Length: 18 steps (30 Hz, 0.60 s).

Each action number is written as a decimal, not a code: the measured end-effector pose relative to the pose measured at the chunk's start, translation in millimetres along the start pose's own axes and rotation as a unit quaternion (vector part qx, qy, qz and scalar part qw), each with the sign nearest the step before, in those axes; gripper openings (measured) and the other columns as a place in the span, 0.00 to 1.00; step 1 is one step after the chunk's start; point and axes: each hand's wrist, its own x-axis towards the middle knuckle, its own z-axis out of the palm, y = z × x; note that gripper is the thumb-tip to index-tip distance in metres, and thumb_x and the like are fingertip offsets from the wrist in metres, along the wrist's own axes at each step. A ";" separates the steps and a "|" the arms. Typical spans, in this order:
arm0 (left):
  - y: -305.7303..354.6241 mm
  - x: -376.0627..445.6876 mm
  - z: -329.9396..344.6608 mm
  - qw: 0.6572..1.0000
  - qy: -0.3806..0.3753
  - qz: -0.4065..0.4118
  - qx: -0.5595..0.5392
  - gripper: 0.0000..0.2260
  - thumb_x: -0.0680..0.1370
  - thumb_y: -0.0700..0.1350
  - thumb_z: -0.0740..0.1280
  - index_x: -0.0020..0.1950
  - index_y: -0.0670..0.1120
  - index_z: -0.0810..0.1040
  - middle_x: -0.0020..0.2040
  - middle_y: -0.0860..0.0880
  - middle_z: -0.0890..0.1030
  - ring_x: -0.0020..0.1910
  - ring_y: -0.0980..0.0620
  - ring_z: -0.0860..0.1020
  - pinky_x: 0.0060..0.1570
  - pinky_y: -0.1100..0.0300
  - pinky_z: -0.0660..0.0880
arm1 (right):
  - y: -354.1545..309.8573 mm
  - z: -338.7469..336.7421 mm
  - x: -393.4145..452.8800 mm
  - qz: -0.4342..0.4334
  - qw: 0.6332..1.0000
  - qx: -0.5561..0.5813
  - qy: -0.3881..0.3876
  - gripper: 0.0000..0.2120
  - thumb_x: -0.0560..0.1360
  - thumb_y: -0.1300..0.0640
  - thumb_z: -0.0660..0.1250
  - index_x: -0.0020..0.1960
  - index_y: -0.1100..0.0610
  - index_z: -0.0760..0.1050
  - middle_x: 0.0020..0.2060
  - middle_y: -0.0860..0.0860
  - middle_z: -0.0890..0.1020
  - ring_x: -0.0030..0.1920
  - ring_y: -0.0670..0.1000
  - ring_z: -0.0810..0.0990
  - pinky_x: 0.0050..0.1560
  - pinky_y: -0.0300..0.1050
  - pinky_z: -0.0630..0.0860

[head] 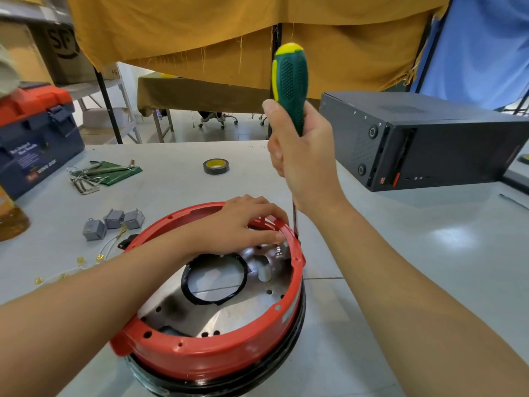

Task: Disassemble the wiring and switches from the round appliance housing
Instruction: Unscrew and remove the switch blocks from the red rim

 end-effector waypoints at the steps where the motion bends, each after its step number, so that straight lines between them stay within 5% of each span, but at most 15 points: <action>1: 0.0 0.4 0.8 1.000 0.000 0.002 0.003 0.15 0.78 0.58 0.62 0.63 0.56 0.73 0.59 0.53 0.75 0.58 0.54 0.69 0.63 0.54 0.63 | 1.1 3.0 -0.6 -0.009 1.000 -0.019 -0.013 0.08 0.79 0.60 0.62 0.42 0.53 0.69 0.25 0.42 0.68 0.24 0.42 0.66 0.24 0.32 0.63; 4: 0.9 0.9 1.7 1.000 -0.002 0.008 -0.018 0.22 0.74 0.61 0.59 0.65 0.54 0.73 0.61 0.52 0.75 0.62 0.50 0.70 0.66 0.50 0.63 | 4.6 10.2 -4.4 -0.030 0.996 -0.078 -0.040 0.08 0.79 0.59 0.64 0.42 0.54 0.70 0.27 0.44 0.66 0.27 0.44 0.65 0.28 0.36 0.63; 18: -6.9 -3.5 -3.1 0.999 -0.032 0.002 -0.009 0.23 0.76 0.59 0.65 0.70 0.59 0.67 0.67 0.56 0.69 0.66 0.53 0.63 0.69 0.52 0.57 | 2.1 9.8 -3.3 0.001 0.992 -0.092 -0.089 0.06 0.79 0.58 0.63 0.43 0.53 0.70 0.27 0.45 0.67 0.24 0.43 0.67 0.26 0.31 0.64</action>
